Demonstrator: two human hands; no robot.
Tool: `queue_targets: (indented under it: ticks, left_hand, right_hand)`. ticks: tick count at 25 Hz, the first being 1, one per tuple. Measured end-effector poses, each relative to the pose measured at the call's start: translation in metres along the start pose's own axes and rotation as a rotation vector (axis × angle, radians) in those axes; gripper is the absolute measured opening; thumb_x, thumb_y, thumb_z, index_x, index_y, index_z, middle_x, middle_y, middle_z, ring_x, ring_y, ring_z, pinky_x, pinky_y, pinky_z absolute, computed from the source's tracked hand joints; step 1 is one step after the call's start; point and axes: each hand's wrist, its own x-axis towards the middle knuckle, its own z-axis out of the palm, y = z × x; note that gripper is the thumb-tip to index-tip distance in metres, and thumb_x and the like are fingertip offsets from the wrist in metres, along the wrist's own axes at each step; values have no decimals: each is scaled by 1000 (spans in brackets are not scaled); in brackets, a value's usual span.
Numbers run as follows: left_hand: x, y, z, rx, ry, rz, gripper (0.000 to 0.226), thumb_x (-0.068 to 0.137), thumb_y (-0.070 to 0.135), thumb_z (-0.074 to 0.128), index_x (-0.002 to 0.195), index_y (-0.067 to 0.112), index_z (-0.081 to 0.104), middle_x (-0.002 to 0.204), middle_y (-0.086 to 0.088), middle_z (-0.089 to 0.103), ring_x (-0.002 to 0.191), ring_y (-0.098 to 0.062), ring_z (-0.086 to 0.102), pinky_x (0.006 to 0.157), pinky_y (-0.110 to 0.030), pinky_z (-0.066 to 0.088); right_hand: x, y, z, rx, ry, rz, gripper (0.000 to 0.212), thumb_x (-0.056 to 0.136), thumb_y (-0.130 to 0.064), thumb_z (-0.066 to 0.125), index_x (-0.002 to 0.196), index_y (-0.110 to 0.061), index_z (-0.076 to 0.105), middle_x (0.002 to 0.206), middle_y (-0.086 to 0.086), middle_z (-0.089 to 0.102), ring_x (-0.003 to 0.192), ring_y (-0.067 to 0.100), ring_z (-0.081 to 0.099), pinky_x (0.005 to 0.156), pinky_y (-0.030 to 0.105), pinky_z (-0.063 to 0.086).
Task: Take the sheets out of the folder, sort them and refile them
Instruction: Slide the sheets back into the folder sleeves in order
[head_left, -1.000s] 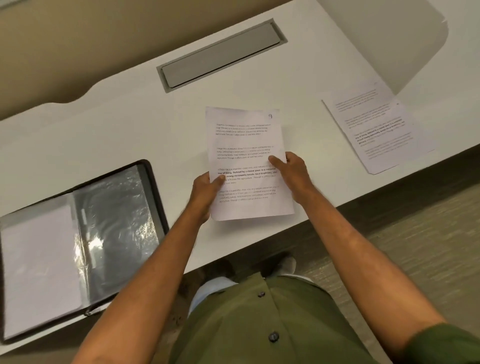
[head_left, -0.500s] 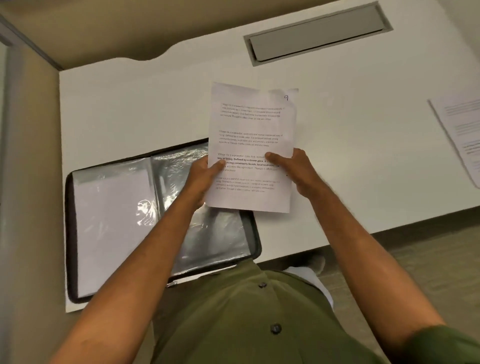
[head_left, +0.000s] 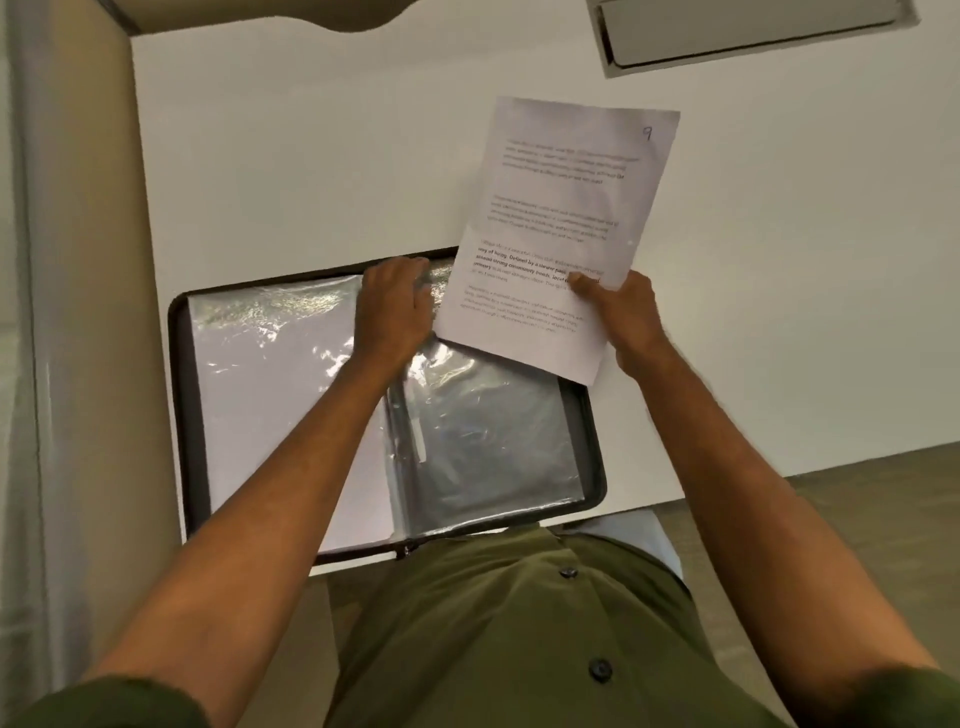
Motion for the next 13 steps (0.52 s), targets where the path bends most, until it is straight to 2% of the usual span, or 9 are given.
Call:
queue_targets:
  ticks: [2,4,5,7,10,13]
  left_hand:
    - [-3,-10,14,242,-103,82,50,101,27,54,149,12,47,156,-13,42,142,-37,36,115,-48,31]
    - [-11,-16,29,332,-151,87,57,104,32,51,156,14,37,166,-15,26,151,-39,24,121,-54,23]
    - [-13,-18,33,331,-140,91,56,105,31,51,156,14,37,167,-16,24,152,-40,23,122,-55,22]
    - [-15,-21,35,291,-55,114,49,103,27,56,150,14,49,162,-17,34,148,-40,31,119,-55,29]
    - [-13,-19,35,248,57,184,25,97,23,65,120,15,71,139,-11,58,130,-32,50,109,-48,38]
    - [-5,-19,29,257,45,237,9,93,22,67,96,18,74,116,1,66,114,-23,57,104,-41,32]
  right_hand:
    - [5,-5,-4,22,45,-19,34,93,-16,77,126,-11,70,117,0,77,102,19,77,91,38,63]
    - [11,-9,-8,55,87,-24,31,93,-15,76,124,-13,69,115,-2,78,102,19,77,90,37,63]
    - [15,-10,-9,70,103,-28,31,94,-14,76,124,-14,69,114,-3,78,102,19,77,90,37,63]
    - [23,-11,-9,92,124,-28,31,94,-14,76,124,-13,69,115,-2,78,103,19,76,90,36,62]
    - [34,-14,-2,153,152,-15,41,93,-12,76,132,-5,66,120,3,77,105,21,76,90,36,62]
    - [45,-15,11,217,151,20,42,93,-13,76,133,-6,64,122,6,76,108,23,75,96,42,61]
